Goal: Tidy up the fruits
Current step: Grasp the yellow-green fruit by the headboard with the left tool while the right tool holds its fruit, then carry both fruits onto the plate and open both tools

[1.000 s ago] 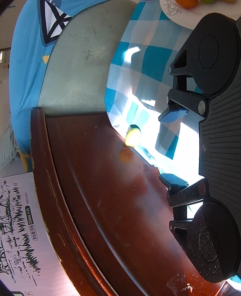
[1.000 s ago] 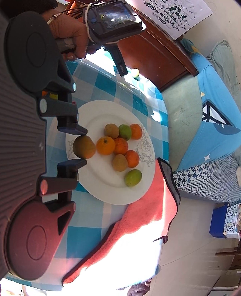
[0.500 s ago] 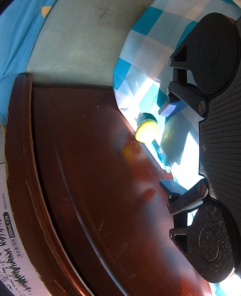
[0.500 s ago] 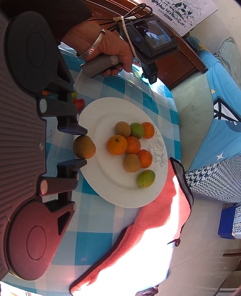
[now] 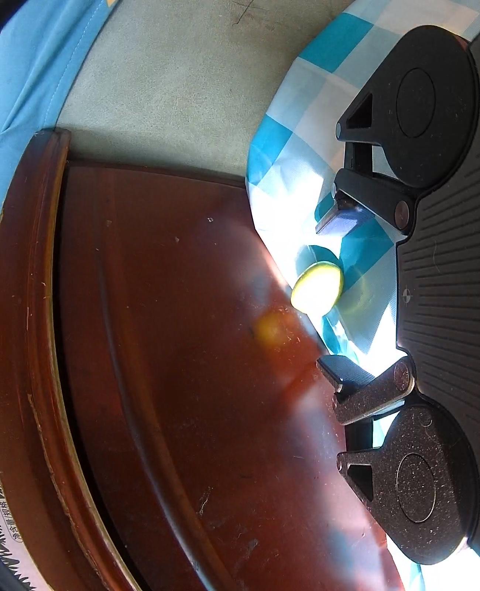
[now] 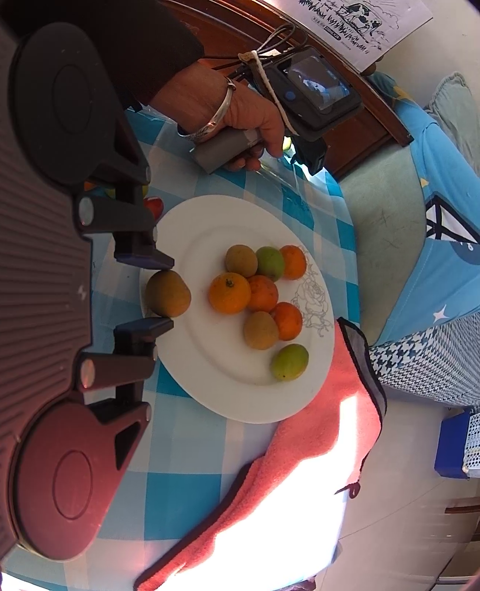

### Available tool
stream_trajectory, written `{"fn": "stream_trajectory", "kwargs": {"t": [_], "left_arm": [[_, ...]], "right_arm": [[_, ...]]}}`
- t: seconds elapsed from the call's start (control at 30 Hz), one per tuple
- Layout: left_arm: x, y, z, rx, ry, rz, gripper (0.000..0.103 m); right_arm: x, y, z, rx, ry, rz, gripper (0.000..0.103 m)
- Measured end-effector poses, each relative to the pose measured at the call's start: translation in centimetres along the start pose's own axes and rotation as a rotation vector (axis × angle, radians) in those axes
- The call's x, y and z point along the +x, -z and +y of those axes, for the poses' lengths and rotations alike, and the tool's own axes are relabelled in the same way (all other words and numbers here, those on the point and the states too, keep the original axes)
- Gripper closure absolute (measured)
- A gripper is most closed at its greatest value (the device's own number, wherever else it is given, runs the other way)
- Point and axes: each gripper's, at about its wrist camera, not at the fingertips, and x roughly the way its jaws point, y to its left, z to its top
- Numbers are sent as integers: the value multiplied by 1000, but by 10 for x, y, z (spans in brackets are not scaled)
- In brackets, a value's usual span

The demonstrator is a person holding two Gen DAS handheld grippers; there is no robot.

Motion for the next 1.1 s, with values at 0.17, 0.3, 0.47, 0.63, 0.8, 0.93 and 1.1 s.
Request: {"fn": "stream_trajectory", "kwargs": {"t": [0.17,0.3,0.47,0.63,0.8,0.93,1.1], "left_arm": [[2,1,3,-20,17,-2,56],[5,0,1,-42,-2,-5,56],[9,-2,6,-59,38,-16,71],[0,0,13,-53,80,-34,73],[-22,4,20,-20,106,-41,73],[-55,5,29,3,158,-53,73],[-108,8,44,36,247,-77,73]], "right_arm": [[1,0,1,-4,-4,1,74],[1,0,1,-7,-5,-1,74],[1,0,1,-7,-6,-3,74],[1,0,1,-2,-7,-2,74],[1,-2,-1,16,5,-7,74],[1,-4,-3,23,19,-24,74],[-1,-11,-4,24,40,-59,74]]}}
